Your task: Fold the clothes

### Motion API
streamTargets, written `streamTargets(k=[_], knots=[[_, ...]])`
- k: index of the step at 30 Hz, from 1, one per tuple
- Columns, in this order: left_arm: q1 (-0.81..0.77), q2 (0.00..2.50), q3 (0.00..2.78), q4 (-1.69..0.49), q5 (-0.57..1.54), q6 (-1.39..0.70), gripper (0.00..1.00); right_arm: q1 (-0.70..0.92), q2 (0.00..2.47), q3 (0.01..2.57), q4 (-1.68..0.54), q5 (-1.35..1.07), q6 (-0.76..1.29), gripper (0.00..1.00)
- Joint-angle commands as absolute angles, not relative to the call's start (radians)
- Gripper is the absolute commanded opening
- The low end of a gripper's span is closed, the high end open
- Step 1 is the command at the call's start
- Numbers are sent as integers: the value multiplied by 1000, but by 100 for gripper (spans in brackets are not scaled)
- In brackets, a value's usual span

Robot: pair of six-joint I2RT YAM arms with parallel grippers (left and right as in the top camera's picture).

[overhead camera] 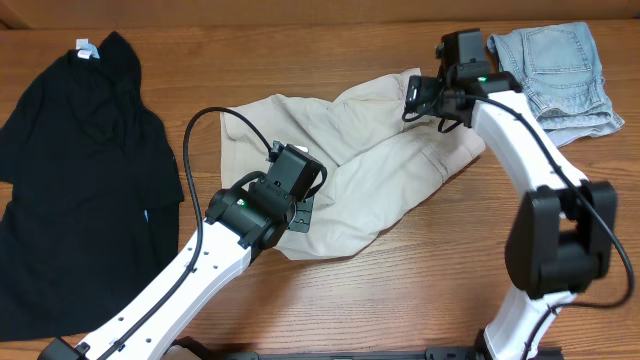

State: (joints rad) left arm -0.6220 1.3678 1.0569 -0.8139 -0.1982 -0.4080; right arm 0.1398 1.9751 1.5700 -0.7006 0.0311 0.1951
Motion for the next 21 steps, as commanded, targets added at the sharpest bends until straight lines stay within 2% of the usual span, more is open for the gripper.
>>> streamTargets(k=[1,5,8,9,12,16,18,21], knots=[[-628,1348,1056,-807,-190,-381,4,141,2050,1570,-692,139,123,87],[-628,1350,1055,-807,-190,-381,4,136,2098,1570,-689,165,122,87],[-628,1353,1055,-807,-191,-381,4,134,2122,1570,-693,167,122,78],[-628,1355,1055,-807,-191,-381,4,134,2135,1570,-698,168,122,69],[-628,1355,1055,-807,-191,-381,4,134,2149,1570,-718,173,123,54],[-628,1355,1055,-806,-193,-381,4,134,2156,1570,-750,196,130,15],[-628,1355,1056,-802,-208,-381,4,131,2146,1573,-758,211,155,5],[-624,1354,1062,-775,-244,-344,4,115,2107,1588,-789,208,205,4]])
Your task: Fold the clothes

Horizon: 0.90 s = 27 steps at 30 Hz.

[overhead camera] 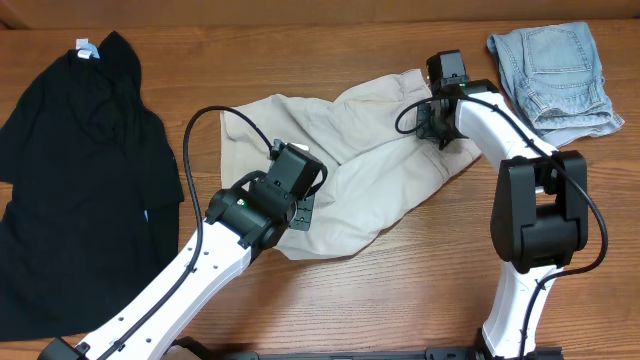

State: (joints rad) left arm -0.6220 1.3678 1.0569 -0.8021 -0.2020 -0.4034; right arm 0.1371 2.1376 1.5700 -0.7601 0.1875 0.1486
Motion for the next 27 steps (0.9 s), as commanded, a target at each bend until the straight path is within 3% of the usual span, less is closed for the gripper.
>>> streamTargets(k=[1,10,16,27], knots=[[-609,1354,1085,-764,-245,-327,4,102,2071,1615,-829,196,218,4],[-518,1354,1288,-800,-227,-230,4,49,1784,1720,-1132,12,256,4],[-510,1355,1298,-879,-228,-224,4,44,1671,1710,-1414,13,350,4],[-510,1374,1211,-973,-184,-225,4,44,1658,1351,-1404,-47,469,4]])
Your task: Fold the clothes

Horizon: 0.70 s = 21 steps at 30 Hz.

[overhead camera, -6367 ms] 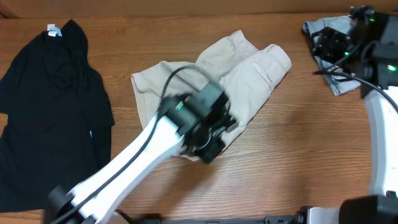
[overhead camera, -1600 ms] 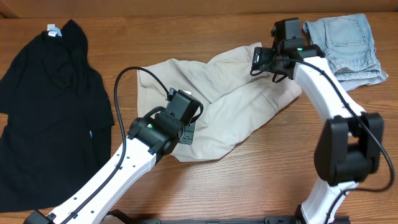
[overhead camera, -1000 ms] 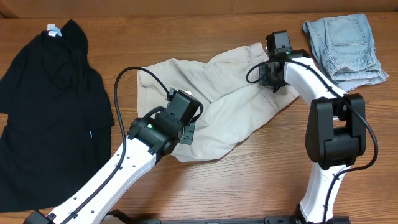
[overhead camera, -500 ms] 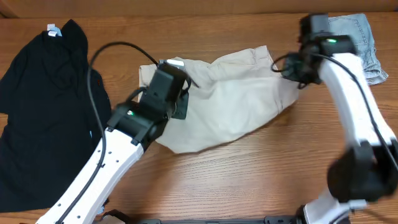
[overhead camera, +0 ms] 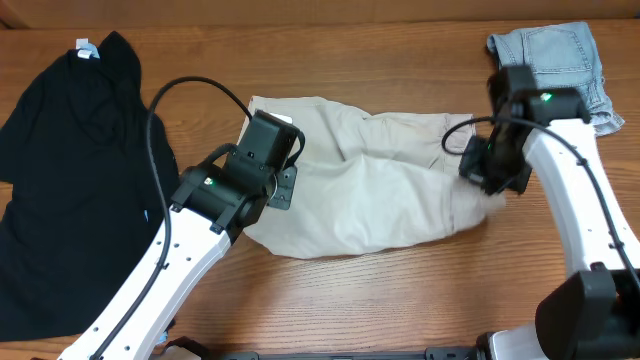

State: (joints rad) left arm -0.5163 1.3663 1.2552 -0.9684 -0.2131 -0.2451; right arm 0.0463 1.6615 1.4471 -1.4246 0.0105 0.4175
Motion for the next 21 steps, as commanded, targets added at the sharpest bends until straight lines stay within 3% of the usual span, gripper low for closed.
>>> streamTargets(k=[1,8,21], knots=[[-510,1378,1195,-972,-176,-229,4,44,1653,1318,-1393,-79,469,4],[-509,1414,1136,-965,-197,-262,4,72,1526,1216,-1453,-186,467,4],[-487,1401,1157,-839,-399,-310,4,131,1100,1216,-1605,-97,666,4]])
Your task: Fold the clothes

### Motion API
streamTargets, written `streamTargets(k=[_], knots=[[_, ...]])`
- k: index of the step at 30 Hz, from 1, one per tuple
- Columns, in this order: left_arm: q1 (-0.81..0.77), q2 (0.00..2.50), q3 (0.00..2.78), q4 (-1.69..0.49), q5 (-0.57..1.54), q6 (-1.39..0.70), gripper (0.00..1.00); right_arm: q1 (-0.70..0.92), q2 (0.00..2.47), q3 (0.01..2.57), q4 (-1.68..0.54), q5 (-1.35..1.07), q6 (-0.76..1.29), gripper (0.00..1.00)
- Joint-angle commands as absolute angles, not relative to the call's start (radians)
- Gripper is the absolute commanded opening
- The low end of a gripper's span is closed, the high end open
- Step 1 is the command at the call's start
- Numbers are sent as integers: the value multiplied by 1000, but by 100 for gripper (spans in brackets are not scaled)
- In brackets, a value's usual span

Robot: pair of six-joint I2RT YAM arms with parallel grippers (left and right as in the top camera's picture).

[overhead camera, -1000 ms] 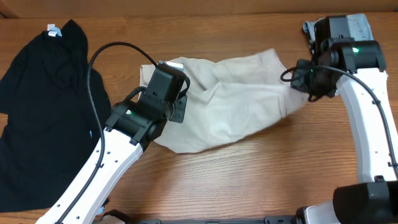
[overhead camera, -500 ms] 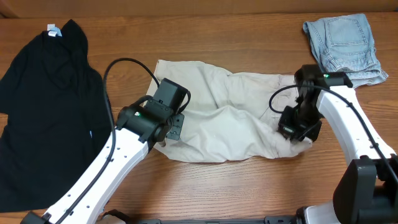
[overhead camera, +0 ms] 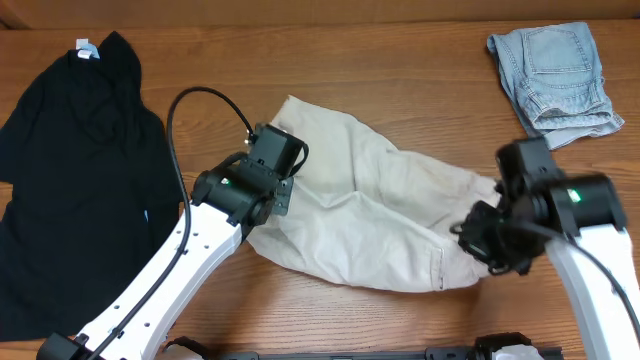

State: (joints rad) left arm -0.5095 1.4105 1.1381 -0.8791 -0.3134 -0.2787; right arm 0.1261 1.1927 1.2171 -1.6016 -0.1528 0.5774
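Beige trousers (overhead camera: 380, 215) lie crumpled across the middle of the table, running from back left to front right. My left gripper (overhead camera: 281, 196) sits on their left edge, its fingers hidden under the wrist, the cloth bunched there. At the right end my right gripper (overhead camera: 478, 243) is down on the cloth near the front, and the fabric is drawn toward it. Both appear shut on the trousers.
A black garment (overhead camera: 80, 170) is spread flat over the left of the table. Folded light-blue jeans (overhead camera: 555, 75) rest at the back right corner. Bare wood (overhead camera: 400, 60) shows along the back.
The right gripper has moved toward the front of the table, with the trousers' right end following it. The left gripper has shifted slightly right and forward, and the cloth now lies diagonally.
The trousers lay rumpled, my left gripper at their front edge and my right gripper at their back right corner near the jeans. Then the cloth was stretched wide between the two grippers. Now its right end is near the front edge.
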Motion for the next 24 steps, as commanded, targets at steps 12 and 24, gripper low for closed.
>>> streamTargets(k=[12,24], knots=[[-369,1389,1401,-556,-464,-176,4,128,950,1256,-1140,139,517,4],[-284,1335,1851,-575,-514,-15,4,116,950,1553,-983,252,342,4]])
